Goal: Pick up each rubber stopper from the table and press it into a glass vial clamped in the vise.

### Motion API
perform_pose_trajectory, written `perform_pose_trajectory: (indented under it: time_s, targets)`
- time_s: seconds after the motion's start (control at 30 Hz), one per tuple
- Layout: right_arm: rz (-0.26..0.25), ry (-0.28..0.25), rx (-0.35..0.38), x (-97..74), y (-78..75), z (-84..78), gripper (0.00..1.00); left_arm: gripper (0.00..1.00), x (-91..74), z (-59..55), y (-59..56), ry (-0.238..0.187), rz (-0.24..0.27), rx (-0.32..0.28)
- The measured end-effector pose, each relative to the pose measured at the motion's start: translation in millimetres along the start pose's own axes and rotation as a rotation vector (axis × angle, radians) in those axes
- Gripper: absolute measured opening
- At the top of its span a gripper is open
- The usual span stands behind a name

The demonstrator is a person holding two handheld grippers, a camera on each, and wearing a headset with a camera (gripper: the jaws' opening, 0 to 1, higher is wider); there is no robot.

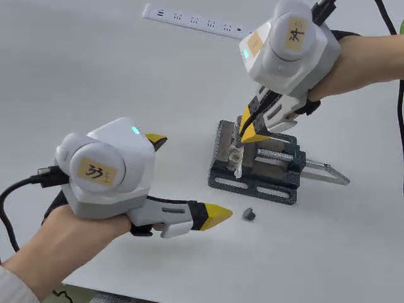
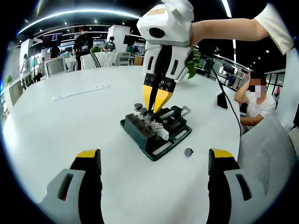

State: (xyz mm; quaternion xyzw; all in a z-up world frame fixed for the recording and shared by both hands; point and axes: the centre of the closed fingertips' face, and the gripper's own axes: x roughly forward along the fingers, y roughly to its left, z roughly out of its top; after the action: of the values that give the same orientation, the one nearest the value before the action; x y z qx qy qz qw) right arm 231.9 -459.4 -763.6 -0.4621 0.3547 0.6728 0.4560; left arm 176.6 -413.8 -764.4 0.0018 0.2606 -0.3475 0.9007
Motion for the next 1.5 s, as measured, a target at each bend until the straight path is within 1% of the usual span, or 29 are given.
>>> perform_pose_trajectory:
  time_s: [0.23, 0.43, 0.53, 0.67, 0.73, 0.77, 0.9, 0.97, 1.07, 1.1, 1.13, 1.17, 1.2, 1.27, 1.43, 1.5]
  targets:
    - [0.008, 0.01, -0.008, 2.4, 1.6, -1.3, 0.0, 0.94, -0.2, -1.2, 0.1, 0.005, 0.001, -0.002]
    - [0.004, 0.013, -0.008, 2.7, -0.6, -1.2, 0.0, 0.94, 0.1, -2.4, -0.7, 0.006, 0.001, -0.004]
    - [-0.001, 0.027, -0.029, 4.3, -2.2, -0.7, 0.0, 0.94, 0.8, -2.3, 0.0, 0.004, 0.001, -0.008]
    - [-0.011, 0.037, -0.019, 4.8, -1.5, -1.1, 0.0, 0.94, 1.6, -2.1, 0.7, 0.002, 0.002, -0.01]
    - [-0.012, 0.038, -0.024, 4.8, -1.6, -1.3, 0.0, 0.94, 1.6, -2.3, 1.1, 0.001, 0.003, -0.01]
    - [-0.012, 0.037, -0.01, 5.4, -2.1, -1.7, 0.0, 0.94, 1.6, -2.4, 1.1, 0.002, 0.002, -0.01]
    - [-0.006, 0.04, -0.001, 6.2, -3.2, -1.2, 0.0, 0.94, 1.6, -2.9, 0.9, 0.003, 0.001, -0.011]
    - [-0.002, 0.05, -0.01, 6.6, -2.7, -1.4, 0.0, 0.94, 1.7, -3.5, 0.5, 0.005, 0.001, -0.011]
    - [-0.002, 0.078, -0.021, 7.3, -1.2, -0.8, 0.0, 0.94, 2.2, -3.0, 0.2, 0.002, 0.001, -0.013]
    - [-0.005, 0.102, -0.029, 7.2, -2.8, -4.3, 0.0, 0.94, 2.5, -2.6, 0.0, 0.0, 0.0, -0.014]
    - [-0.006, 0.097, -0.034, 7.9, -2.9, -2.6, 0.0, 0.94, 2.7, -2.4, -0.1, 0.0, 0.001, -0.015]
    - [-0.01, 0.112, -0.027, 6.2, 1.1, -1.6, 0.0, 0.94, 2.8, -2.5, -0.1, 0.0, 0.001, -0.014]
    - [-0.013, 0.119, -0.039, 5.9, 1.4, -1.9, 0.0, 0.94, 2.7, -2.5, 0.1, -0.001, 0.002, -0.014]
    - [-0.02, 0.118, -0.024, 5.1, -0.1, -2.4, 0.0, 0.94, 2.6, -2.6, -0.2, -0.001, 0.001, -0.016]
    - [-0.026, 0.084, 0.012, 4.5, -0.5, -3.5, 0.0, 0.93, 1.6, -0.9, -0.1, -0.007, 0.004, -0.016]
    - [-0.026, 0.077, 0.004, 4.8, 0.1, -3.9, 0.0, 0.93, 1.2, -1.2, -0.2, -0.007, 0.003, -0.019]
